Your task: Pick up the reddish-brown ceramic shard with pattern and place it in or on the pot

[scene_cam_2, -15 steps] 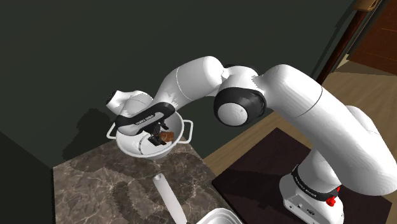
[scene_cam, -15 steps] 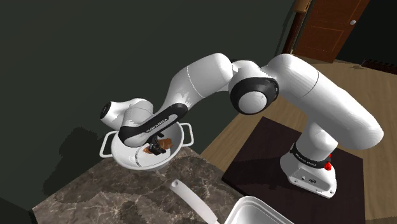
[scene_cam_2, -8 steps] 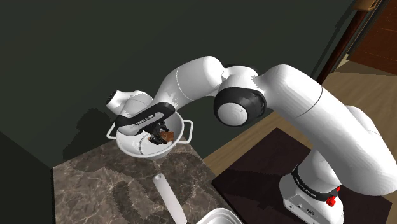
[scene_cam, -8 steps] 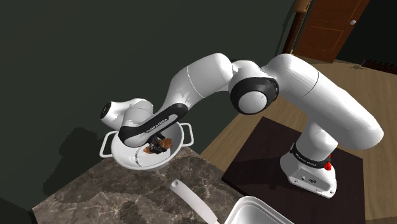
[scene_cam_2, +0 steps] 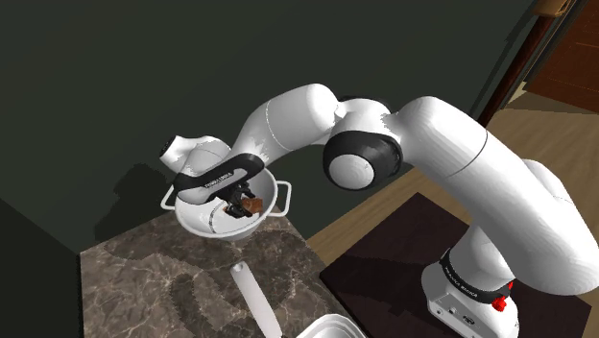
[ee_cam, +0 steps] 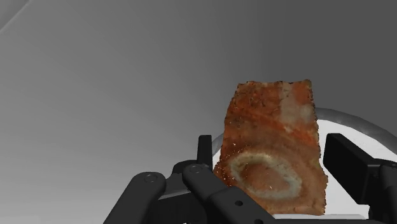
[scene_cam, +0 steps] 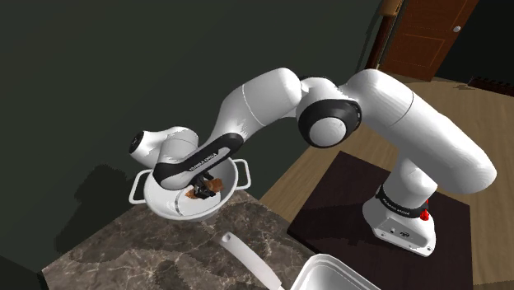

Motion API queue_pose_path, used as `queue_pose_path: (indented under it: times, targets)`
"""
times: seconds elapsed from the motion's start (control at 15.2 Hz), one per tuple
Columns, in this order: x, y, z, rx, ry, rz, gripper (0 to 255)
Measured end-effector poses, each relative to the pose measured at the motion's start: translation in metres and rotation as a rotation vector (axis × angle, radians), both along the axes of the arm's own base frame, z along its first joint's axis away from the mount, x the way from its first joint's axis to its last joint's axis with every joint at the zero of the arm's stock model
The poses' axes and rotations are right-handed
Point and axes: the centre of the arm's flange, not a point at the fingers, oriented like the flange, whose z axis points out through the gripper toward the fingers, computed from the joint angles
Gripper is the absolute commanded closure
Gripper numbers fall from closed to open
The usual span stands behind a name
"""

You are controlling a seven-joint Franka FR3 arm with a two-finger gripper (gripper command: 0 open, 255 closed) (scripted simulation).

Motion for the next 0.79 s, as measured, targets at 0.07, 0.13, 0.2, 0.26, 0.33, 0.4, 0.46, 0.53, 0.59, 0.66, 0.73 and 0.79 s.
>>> queue_pose_path:
  times: [0.07,0.13,0.2,0.26,0.33,0.4,0.46,0.53,0.59,0.66,0.73,0.79]
  targets:
    - [-0.001,0.0,0.004,0.0,0.0,0.0,255]
    - [0.0,-0.001,0.008,0.0,0.0,0.0,255]
    - [-0.001,-0.002,0.014,0.0,0.0,0.0,255]
    - [0.0,-0.001,0.019,0.0,0.0,0.0,255]
    - [0.0,0.0,0.024,0.0,0.0,0.0,255]
    - [-0.001,0.0,0.029,0.0,0.0,0.0,255]
    - [-0.001,0.0,0.033,0.0,0.0,0.0,255]
    - [0.0,0.0,0.038,0.0,0.0,0.0,255]
    - [0.0,0.0,0.044,0.0,0.0,0.0,255]
    - [0.001,0.0,0.05,0.0,0.0,0.0,255]
    - [0.001,0.001,0.056,0.0,0.0,0.0,255]
    - [0.0,0.001,0.061,0.0,0.0,0.0,255]
